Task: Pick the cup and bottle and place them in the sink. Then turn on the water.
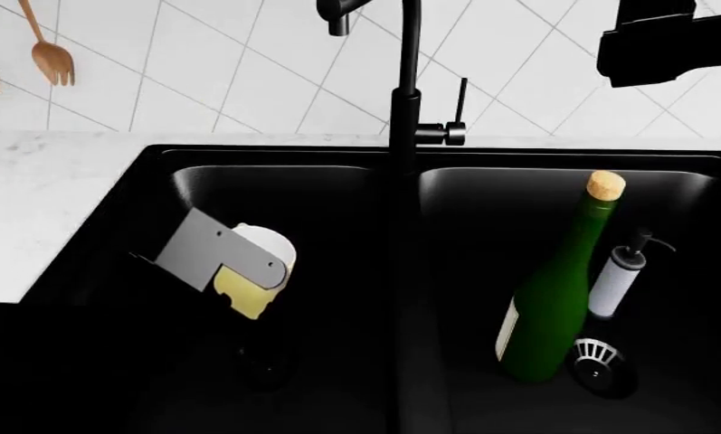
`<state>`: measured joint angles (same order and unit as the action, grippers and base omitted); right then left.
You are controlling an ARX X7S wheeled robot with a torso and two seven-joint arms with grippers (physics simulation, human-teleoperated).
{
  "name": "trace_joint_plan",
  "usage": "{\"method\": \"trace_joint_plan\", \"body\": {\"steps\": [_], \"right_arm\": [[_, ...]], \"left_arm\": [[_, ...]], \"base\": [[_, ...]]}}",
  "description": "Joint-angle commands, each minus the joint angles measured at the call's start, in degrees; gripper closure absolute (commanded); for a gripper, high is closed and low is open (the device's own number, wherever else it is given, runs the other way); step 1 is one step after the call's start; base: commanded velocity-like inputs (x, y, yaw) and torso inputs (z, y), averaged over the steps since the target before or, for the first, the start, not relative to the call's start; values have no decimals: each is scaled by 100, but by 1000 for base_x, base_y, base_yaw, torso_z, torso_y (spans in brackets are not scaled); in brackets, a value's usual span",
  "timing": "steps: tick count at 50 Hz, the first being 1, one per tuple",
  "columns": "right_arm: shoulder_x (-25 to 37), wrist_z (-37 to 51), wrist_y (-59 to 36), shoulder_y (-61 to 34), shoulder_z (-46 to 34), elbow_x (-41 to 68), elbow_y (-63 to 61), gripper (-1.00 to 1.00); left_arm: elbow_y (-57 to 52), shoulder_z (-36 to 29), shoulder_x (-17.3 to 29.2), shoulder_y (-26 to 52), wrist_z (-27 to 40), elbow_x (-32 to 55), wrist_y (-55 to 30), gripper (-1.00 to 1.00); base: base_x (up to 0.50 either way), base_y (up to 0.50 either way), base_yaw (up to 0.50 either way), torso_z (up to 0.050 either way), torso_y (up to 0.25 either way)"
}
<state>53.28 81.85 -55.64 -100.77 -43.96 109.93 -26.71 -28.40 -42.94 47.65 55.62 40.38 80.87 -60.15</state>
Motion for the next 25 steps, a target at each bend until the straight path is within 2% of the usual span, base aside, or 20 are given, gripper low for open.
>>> {"method": "trace_joint_plan", "body": {"steps": [1, 3, 4, 25], "right_arm": [[16, -25, 21, 11, -18, -16, 8, -100], [14, -37, 27, 15, -24, -30, 13, -100], [14, -39, 28, 14, -27, -31, 13, -100], [67, 9, 109, 29, -58, 14, -72, -100]], "left_arm": [[61, -5, 21, -50, 35, -65, 85, 100], [80, -18, 10, -50, 36, -83, 85, 100], [83, -20, 6, -47, 41, -77, 81, -100], [56, -32, 72, -87, 36, -77, 124, -100]], "base": [[0, 0, 0, 0, 0], [0, 0, 0, 0, 0], [0, 0, 0, 0, 0], [0, 0, 0, 0, 0]]}}
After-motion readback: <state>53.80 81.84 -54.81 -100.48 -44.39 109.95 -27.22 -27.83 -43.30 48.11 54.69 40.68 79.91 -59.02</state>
